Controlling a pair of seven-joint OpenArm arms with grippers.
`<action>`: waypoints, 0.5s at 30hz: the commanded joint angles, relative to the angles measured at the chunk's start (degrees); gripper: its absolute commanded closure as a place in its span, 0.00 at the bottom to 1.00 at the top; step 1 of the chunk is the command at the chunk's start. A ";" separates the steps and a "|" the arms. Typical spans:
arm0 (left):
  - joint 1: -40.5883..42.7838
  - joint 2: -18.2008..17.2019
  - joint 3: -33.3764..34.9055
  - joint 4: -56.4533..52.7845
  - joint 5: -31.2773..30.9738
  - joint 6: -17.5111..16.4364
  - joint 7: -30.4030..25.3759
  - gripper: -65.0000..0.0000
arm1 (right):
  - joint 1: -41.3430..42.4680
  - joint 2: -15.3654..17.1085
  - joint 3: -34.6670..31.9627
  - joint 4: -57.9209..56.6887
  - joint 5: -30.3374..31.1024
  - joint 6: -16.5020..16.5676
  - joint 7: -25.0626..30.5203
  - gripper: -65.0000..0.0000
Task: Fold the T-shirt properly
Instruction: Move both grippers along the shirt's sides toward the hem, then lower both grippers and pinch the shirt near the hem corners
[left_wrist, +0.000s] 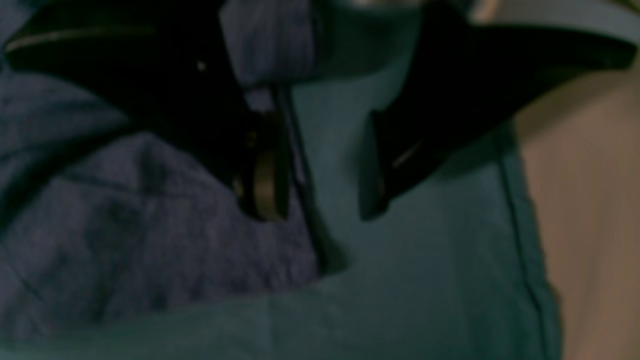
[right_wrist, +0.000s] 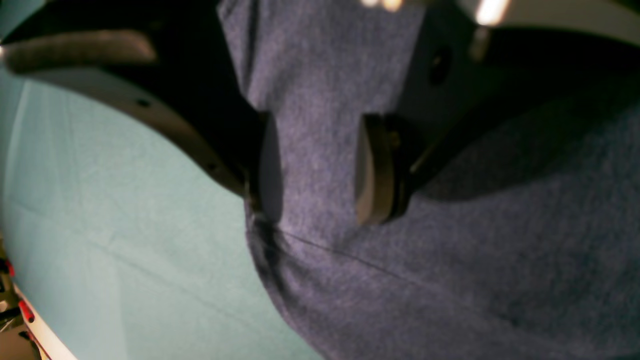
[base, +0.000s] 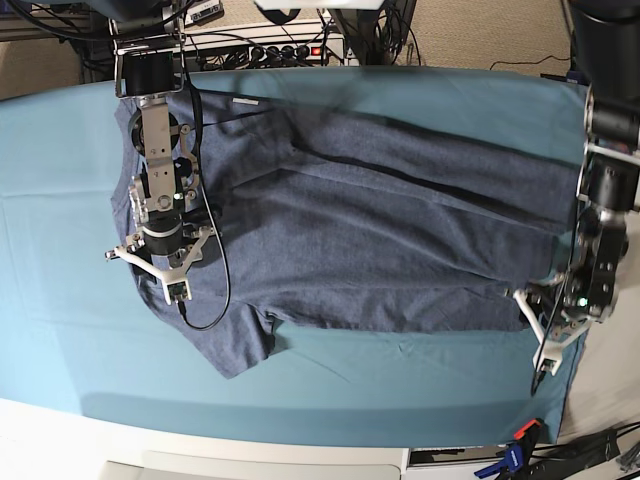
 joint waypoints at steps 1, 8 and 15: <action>-3.56 0.07 -0.37 -1.36 -0.92 -0.24 -0.94 0.61 | 1.27 0.57 0.15 0.85 -0.70 -0.37 1.27 0.61; -8.37 5.29 -0.37 -11.39 -3.80 -1.81 -0.79 0.61 | 1.25 0.59 0.15 0.85 -0.70 -0.37 1.20 0.61; -7.23 7.37 -0.37 -11.54 -0.07 -1.79 -1.07 0.61 | 1.20 0.59 0.15 0.85 -0.70 -0.37 0.66 0.61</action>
